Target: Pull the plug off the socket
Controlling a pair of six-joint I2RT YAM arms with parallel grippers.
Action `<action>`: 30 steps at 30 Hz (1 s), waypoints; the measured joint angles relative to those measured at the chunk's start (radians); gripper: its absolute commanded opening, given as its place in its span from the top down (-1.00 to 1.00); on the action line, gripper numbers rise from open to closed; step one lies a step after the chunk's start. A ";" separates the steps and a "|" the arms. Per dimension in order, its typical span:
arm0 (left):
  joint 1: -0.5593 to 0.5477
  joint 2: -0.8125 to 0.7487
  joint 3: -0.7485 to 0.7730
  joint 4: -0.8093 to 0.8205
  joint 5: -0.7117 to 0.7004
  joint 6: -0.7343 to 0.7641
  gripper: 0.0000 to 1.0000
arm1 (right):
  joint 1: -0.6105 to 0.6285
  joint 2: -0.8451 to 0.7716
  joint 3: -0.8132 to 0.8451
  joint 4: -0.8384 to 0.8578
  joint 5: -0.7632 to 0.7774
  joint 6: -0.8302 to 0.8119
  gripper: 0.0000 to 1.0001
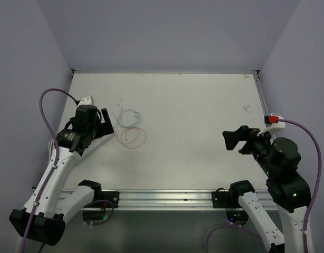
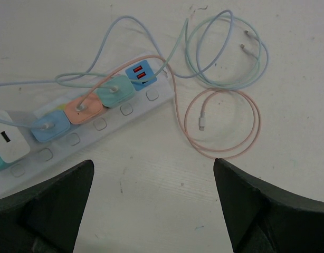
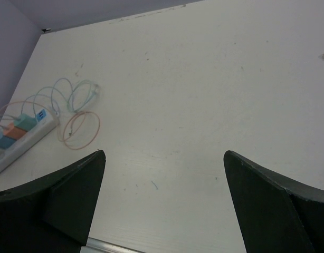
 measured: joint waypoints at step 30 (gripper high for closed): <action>0.000 0.402 0.090 0.205 0.041 0.227 -0.99 | 0.016 0.114 -0.078 0.038 -0.139 0.043 -0.98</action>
